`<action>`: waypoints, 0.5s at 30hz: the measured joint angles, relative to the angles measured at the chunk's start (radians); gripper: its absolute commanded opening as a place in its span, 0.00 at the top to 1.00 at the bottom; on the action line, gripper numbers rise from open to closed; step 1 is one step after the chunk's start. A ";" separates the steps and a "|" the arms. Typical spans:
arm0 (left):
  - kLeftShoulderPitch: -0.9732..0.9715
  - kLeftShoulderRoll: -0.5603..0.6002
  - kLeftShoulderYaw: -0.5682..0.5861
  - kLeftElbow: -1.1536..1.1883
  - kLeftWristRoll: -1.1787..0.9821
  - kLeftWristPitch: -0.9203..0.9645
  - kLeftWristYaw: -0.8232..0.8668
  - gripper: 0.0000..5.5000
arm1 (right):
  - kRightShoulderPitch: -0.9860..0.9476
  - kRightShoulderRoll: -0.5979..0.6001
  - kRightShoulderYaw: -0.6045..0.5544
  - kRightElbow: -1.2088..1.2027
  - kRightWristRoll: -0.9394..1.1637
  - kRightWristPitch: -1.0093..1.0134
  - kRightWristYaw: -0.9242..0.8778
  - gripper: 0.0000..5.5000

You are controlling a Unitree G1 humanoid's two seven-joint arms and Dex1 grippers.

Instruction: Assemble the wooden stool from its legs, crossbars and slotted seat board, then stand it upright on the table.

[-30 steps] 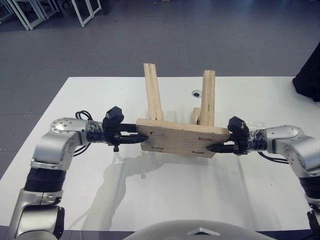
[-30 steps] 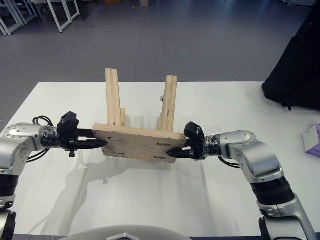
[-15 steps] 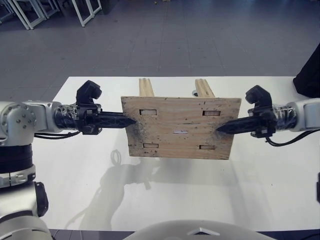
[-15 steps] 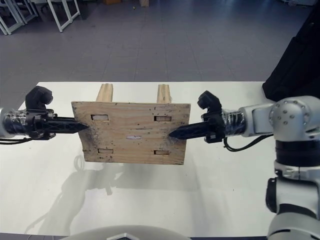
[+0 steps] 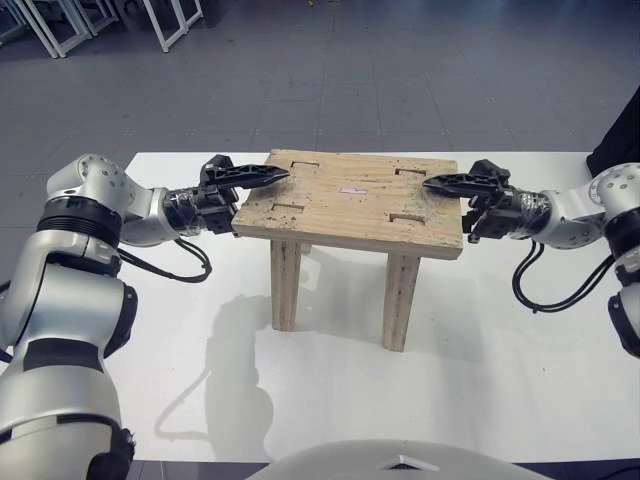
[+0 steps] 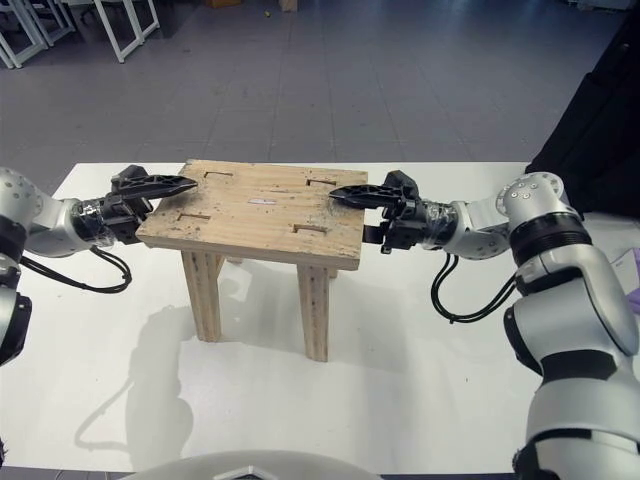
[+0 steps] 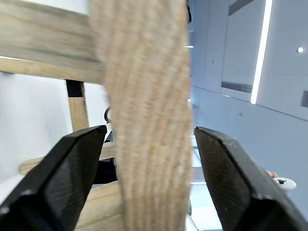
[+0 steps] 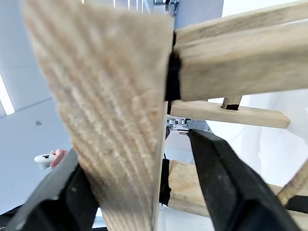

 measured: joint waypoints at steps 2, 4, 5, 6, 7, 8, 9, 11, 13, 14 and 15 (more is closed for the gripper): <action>0.000 0.002 0.005 0.037 0.017 0.000 -0.002 0.26 | 0.011 -0.010 -0.008 0.005 0.000 0.000 -0.004 0.34; 0.000 0.018 0.029 0.065 0.031 0.000 -0.026 0.26 | 0.019 -0.040 -0.025 0.007 -0.001 0.000 -0.011 0.34; 0.000 0.028 0.039 0.067 0.039 0.000 -0.036 0.26 | 0.023 -0.051 -0.038 0.006 -0.001 0.000 -0.012 0.34; 0.000 0.042 0.050 0.065 0.056 0.000 -0.040 0.26 | 0.030 -0.064 -0.047 0.005 -0.001 0.000 -0.014 0.34; 0.004 0.057 0.067 0.054 0.094 0.000 -0.041 0.26 | 0.037 -0.074 -0.065 0.005 -0.003 0.000 -0.019 0.34; 0.012 0.071 0.081 0.041 0.127 0.000 -0.041 0.26 | 0.043 -0.083 -0.085 0.004 -0.008 0.000 -0.021 0.34; 0.026 0.082 0.101 0.032 0.164 -0.001 -0.041 0.26 | 0.052 -0.097 -0.111 -0.005 -0.019 0.000 -0.027 0.34; 0.062 0.098 0.140 0.020 0.237 -0.031 -0.041 0.26 | 0.073 -0.125 -0.194 -0.027 -0.068 -0.004 -0.050 0.34; 0.089 0.103 0.210 0.009 0.299 -0.142 -0.023 0.26 | 0.116 -0.140 -0.320 -0.084 -0.118 -0.050 -0.080 0.34; 0.105 0.102 0.276 -0.013 0.323 -0.254 0.020 0.26 | 0.160 -0.137 -0.399 -0.145 -0.138 -0.127 -0.112 0.34; 0.121 0.098 0.325 -0.046 0.330 -0.337 0.070 0.26 | 0.196 -0.129 -0.451 -0.200 -0.158 -0.199 -0.148 0.34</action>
